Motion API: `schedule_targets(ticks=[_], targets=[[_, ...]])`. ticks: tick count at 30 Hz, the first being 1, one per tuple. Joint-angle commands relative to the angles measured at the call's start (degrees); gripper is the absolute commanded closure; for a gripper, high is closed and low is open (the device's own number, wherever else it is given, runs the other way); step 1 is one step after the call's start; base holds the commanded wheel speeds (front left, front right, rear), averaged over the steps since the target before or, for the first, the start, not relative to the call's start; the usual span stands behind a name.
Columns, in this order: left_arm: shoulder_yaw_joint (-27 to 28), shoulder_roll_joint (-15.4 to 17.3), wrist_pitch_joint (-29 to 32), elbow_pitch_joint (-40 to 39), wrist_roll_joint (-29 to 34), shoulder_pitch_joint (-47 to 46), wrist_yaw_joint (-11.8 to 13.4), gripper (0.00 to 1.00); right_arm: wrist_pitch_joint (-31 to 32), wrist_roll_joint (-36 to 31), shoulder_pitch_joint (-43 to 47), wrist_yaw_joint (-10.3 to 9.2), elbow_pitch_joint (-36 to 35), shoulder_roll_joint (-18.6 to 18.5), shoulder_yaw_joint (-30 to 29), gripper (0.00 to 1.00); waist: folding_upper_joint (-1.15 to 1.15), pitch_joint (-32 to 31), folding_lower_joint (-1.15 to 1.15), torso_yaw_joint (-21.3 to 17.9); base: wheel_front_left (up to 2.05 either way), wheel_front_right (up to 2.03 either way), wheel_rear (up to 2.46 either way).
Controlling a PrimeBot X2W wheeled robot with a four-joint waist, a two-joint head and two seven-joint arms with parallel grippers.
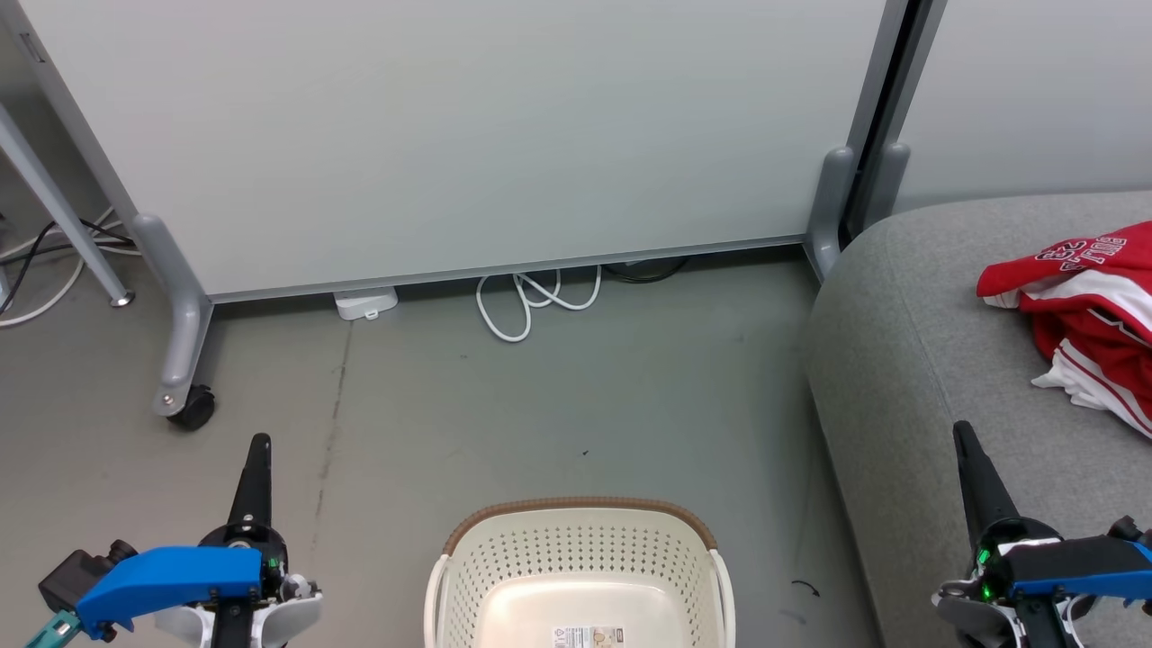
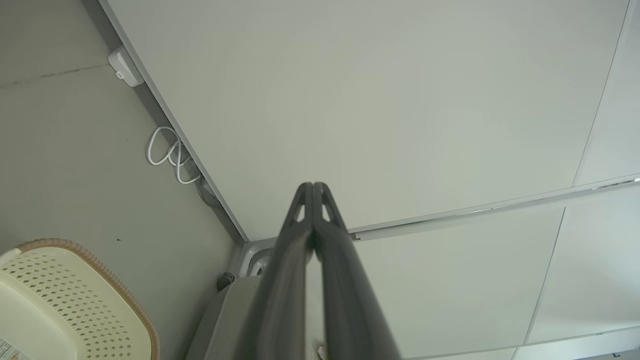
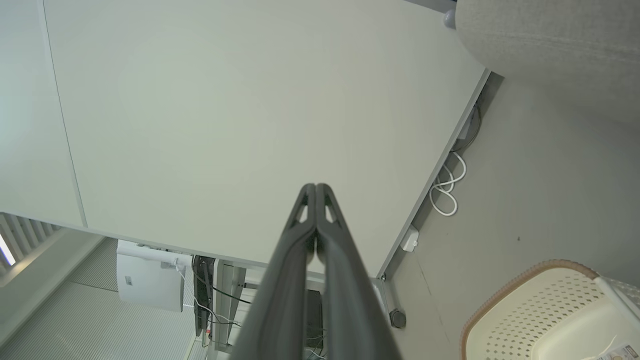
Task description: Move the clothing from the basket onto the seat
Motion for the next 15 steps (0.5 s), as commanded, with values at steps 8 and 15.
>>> schedule_targets(ticks=[8,15], targets=[[0.8,0.0,1.2,-0.6,-4.1,-1.2,-0.6,1.0,1.2,4.5,-1.4,0.04,0.1,-0.3,-0.1,1.0,0.0,0.1,0.0,-0.2,0.0,0.0,0.0],[1.3,0.0,2.0,-0.6,-7.1,-1.4,-0.7,1.0,2.0,7.6,-1.6,0.04,0.3,-0.3,-0.2,1.0,0.0,0.1,0.0,-0.4,0.0,0.0,0.0]])
